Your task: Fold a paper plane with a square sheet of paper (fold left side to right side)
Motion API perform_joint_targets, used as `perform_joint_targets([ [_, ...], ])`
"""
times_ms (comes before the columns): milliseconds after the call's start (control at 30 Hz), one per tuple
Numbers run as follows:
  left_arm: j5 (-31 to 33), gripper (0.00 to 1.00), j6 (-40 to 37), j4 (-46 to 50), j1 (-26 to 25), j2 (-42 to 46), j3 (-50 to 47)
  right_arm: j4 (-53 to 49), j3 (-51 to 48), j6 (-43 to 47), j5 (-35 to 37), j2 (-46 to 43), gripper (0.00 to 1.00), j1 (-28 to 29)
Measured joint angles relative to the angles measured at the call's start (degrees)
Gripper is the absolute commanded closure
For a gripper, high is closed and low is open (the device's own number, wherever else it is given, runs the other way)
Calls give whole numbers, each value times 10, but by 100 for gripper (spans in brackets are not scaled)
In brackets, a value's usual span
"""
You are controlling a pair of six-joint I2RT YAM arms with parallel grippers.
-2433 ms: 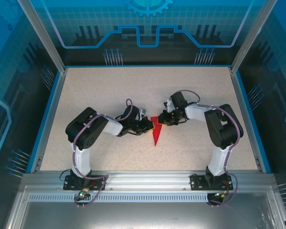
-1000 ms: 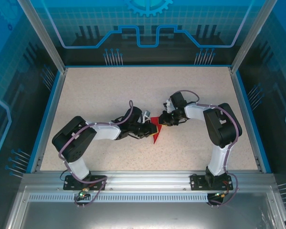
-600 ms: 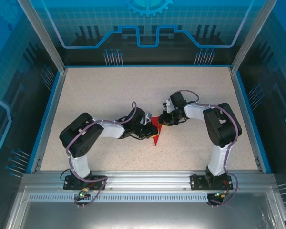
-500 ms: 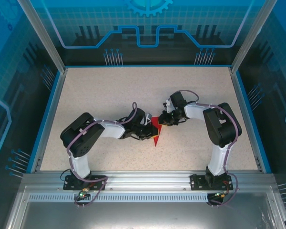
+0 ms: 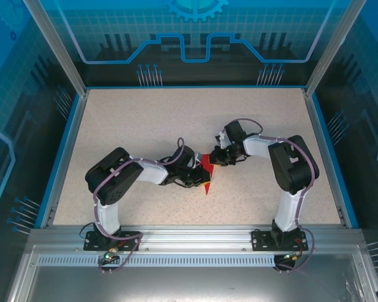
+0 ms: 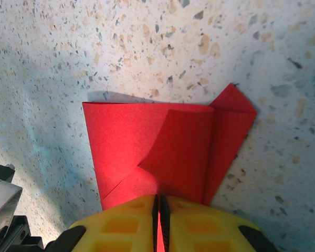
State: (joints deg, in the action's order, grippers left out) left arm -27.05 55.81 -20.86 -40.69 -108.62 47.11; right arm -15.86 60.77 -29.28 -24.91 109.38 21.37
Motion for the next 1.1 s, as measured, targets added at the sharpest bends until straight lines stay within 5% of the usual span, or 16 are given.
perform_joint_targets([
  [1100,17,95,8,15,-16,-2,4,24,-78,11,-53,-88,88,26],
])
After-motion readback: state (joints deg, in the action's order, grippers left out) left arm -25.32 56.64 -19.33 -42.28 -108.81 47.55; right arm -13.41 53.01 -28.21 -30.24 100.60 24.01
